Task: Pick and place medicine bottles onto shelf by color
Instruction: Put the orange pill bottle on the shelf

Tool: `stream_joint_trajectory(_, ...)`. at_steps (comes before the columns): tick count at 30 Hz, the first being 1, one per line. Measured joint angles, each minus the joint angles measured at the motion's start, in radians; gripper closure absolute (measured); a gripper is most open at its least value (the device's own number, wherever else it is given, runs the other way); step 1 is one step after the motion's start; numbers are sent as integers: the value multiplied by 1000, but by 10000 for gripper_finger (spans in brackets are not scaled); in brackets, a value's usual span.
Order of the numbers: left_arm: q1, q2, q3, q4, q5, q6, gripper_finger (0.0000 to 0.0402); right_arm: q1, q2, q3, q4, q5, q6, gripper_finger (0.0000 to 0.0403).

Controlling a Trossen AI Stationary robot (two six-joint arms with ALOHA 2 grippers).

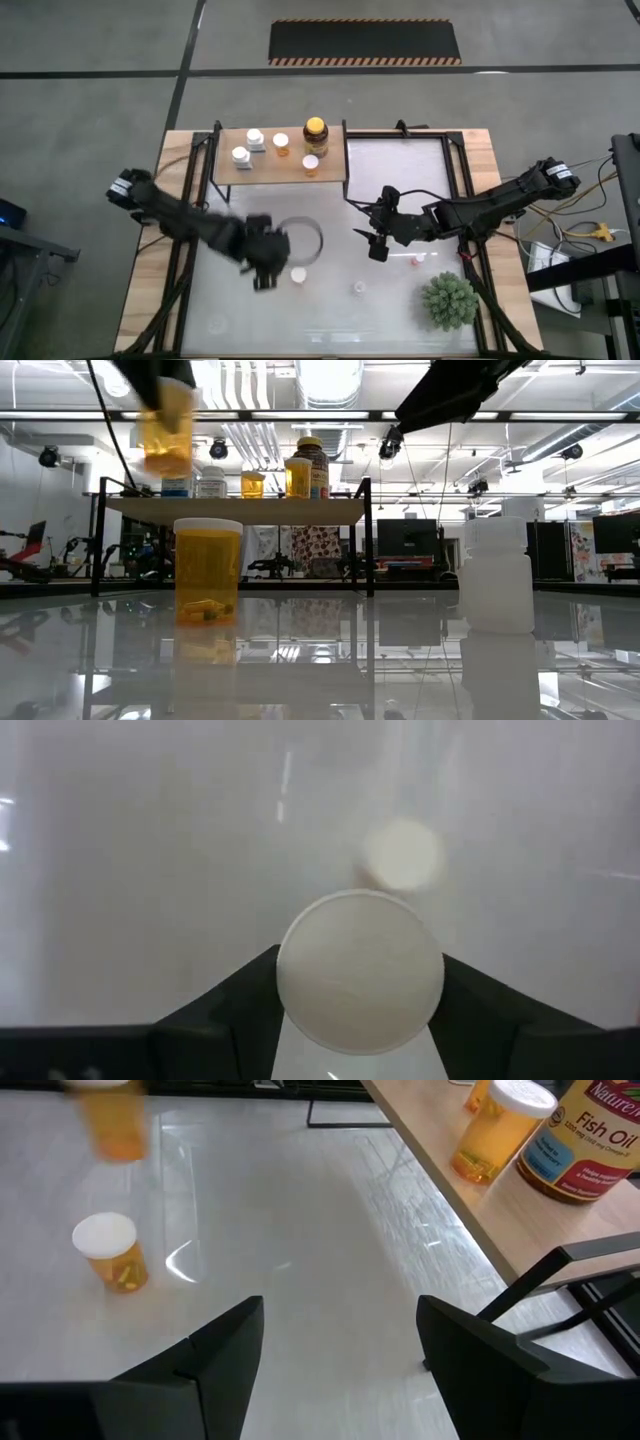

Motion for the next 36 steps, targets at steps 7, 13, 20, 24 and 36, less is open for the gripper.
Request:
stream_joint_trajectory(7,345,-137,31,-42,-5,288,210,0,0,0,0,0,0,153)
stream_joint_trajectory(13,643,-172,25,-39,-6,483,210,-1,0,0,0,0,0,152)
stream_joint_trajectory(20,810,-135,24,-54,19,584,210,-1,0,0,0,1,0,154)
stream_joint_trajectory(24,840,-115,24,-80,19,585,210,-3,0,0,0,1,0,152)
stream_joint_trajectory(36,848,-97,25,-79,18,615,210,-9,0,0,0,5,0,154)
